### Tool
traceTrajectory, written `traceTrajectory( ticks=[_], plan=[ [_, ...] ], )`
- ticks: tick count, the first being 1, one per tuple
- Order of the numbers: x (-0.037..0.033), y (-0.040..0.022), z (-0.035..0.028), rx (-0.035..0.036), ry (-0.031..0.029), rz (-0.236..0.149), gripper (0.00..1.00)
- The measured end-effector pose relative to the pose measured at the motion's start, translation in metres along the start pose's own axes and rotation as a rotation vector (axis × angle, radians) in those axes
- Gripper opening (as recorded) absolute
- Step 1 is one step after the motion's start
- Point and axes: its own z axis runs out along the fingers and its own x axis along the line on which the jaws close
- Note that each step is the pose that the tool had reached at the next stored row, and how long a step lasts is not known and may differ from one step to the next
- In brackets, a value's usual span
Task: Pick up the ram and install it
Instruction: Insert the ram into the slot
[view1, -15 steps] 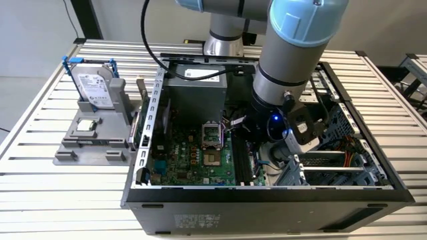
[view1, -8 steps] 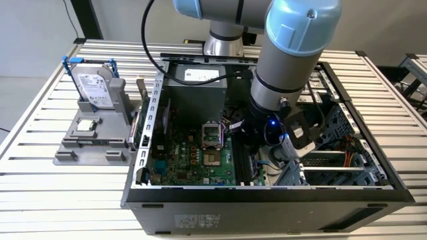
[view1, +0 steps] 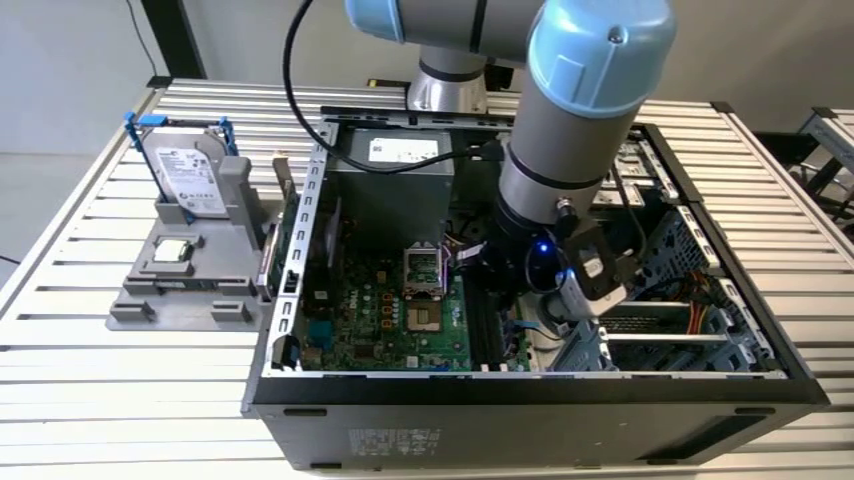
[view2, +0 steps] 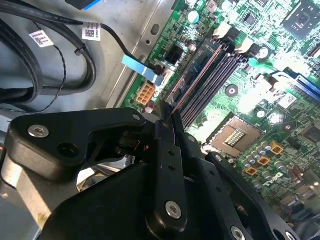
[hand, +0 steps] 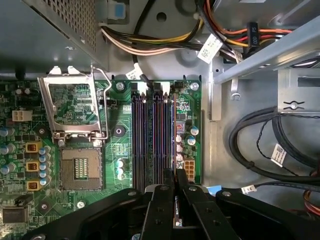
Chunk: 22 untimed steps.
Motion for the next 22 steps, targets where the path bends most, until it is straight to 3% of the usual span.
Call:
traceTrajectory(
  ticks=[22],
  plan=[
    [0.0030, -0.0001, 0.0060, 0.0008, -0.0011, 0.022, 0.00]
  ],
)
